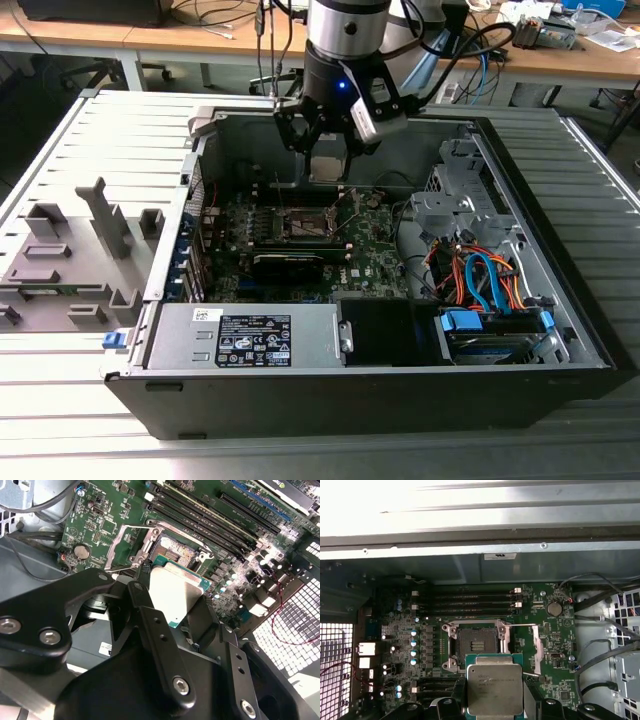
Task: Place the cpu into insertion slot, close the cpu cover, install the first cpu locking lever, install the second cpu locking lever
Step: 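Place the cpu into insertion slot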
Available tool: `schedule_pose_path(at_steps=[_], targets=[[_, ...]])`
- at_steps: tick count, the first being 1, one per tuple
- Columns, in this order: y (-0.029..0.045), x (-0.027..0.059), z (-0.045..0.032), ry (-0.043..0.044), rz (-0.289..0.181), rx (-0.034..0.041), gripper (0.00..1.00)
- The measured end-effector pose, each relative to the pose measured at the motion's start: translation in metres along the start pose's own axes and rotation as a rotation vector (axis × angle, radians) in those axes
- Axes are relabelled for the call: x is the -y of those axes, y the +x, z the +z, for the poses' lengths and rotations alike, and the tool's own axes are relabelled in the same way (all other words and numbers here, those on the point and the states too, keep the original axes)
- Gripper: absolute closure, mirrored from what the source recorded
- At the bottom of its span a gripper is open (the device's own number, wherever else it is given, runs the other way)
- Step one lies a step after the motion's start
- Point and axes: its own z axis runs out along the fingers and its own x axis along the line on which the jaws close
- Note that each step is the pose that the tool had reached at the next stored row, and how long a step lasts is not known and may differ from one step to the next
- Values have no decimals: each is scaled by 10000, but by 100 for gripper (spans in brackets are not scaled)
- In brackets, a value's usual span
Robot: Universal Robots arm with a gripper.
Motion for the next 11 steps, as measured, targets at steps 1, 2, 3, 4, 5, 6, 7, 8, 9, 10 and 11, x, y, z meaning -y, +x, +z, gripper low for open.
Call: schedule_pose_path(at_steps=[1, 2, 3, 4, 5, 6, 7, 8, 9, 10, 11], targets=[[1, 0, 2, 0, 0, 0, 46], [1, 0, 3, 0, 0, 1, 46], [1, 0, 5, 0, 0, 0, 46], [2, 1, 7, -1, 0, 0, 46], [3, 1, 9, 0, 0, 0, 46], [3, 1, 10, 0, 0, 0, 46], [4, 1, 13, 0, 0, 0, 46], [5, 1, 15, 0, 0, 0, 46], [5, 2, 18, -1, 0, 0, 46], [6, 2, 20, -1, 0, 0, 46], [6, 2, 21, 0, -1, 0, 46]])
